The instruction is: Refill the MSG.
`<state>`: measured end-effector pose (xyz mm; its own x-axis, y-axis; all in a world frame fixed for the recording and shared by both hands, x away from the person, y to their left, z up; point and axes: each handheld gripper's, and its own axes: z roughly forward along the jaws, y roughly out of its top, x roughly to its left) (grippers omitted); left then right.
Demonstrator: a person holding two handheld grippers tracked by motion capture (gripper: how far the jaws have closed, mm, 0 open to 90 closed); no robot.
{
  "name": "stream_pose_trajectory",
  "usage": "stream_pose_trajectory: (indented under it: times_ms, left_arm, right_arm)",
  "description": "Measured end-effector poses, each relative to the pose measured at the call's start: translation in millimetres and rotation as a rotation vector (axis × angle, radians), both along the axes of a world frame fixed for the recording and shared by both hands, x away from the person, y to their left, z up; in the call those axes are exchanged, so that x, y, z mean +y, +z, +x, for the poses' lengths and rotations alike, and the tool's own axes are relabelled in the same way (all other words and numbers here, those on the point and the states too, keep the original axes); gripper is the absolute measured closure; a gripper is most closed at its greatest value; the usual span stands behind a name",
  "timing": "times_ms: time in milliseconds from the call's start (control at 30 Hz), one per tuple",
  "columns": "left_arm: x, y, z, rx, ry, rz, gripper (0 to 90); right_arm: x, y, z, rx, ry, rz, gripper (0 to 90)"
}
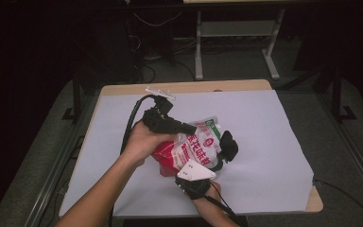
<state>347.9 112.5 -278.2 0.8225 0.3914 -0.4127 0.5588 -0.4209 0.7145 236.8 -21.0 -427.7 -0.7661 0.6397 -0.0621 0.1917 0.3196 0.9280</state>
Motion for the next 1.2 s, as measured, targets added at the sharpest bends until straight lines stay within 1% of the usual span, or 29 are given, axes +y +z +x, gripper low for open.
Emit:
stream_pose_trajectory:
  times_ms: [100,300,433,833,1200]
  left_arm:
    - [-0.9,-0.2,0.2,0.003,0.000,0.011,89.9]
    - [-2.4,-0.7,0.4,0.007,0.003,0.013,89.9]
    - [-3.0,-1.3,1.1,0.012,-0.001,0.023,89.9]
    - [-4.8,-1.7,1.7,0.014,-0.004,0.028,89.9]
    - [-5.9,-2.6,2.6,0.018,0.007,0.030,89.9]
  right_arm:
    - [0.7,-0.2,-0.5,0.003,0.001,0.001,90.0]
    - [0.4,0.1,-0.5,0.008,0.006,0.008,90.0]
    - [1.0,-0.1,-1.0,0.011,0.006,0.011,90.0]
    - [1.2,0.4,-1.4,0.008,0.008,0.015,90.0]
    - [0.8,0.0,-0.1,0.011,0.010,0.018,90.0]
